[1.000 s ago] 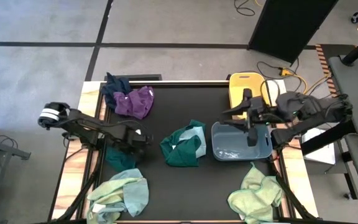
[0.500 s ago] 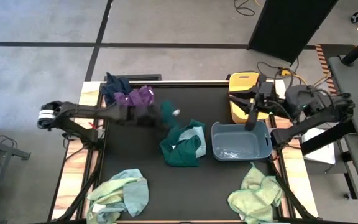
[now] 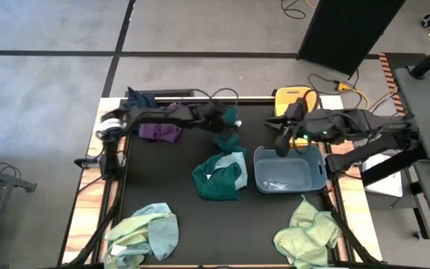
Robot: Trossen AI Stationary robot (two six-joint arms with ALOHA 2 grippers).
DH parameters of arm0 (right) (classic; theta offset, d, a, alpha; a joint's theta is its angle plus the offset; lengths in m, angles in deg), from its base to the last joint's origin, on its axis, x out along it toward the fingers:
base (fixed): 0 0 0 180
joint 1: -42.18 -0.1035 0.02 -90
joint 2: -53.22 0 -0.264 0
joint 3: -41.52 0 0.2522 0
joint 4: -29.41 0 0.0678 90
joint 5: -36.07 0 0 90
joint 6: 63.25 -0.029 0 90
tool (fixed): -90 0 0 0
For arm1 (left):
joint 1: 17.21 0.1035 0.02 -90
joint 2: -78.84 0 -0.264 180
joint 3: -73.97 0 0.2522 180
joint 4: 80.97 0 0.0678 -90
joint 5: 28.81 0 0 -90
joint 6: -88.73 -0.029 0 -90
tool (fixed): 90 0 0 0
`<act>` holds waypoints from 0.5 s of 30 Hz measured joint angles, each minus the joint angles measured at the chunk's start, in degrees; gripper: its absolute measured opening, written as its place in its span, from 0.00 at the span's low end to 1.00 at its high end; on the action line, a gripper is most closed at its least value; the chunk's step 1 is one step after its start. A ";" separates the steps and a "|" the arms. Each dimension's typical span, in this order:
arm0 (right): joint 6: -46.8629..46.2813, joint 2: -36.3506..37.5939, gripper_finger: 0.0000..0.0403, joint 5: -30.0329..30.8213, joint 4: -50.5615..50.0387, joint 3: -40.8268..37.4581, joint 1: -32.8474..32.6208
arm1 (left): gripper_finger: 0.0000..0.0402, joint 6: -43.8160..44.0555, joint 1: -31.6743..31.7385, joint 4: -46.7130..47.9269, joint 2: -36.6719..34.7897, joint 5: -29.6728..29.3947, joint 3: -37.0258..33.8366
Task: Sort towels by color in basket
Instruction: Put the left green towel into the yellow bin
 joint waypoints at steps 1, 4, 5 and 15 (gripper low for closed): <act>-0.12 -0.25 0.18 -1.57 -1.28 0.00 1.13 | 0.00 -0.10 0.00 1.50 1.85 0.06 1.24; -0.11 -1.36 0.25 -7.92 -3.46 0.00 4.93 | 0.00 -0.72 0.16 4.79 5.91 -0.06 3.92; -0.11 -1.80 0.27 -9.81 -3.67 0.00 6.19 | 0.00 -0.50 0.24 5.94 6.81 -0.09 4.69; 3.54 -7.17 0.49 -14.80 -3.72 0.00 13.43 | 0.23 -2.54 0.11 11.15 4.82 -0.18 6.16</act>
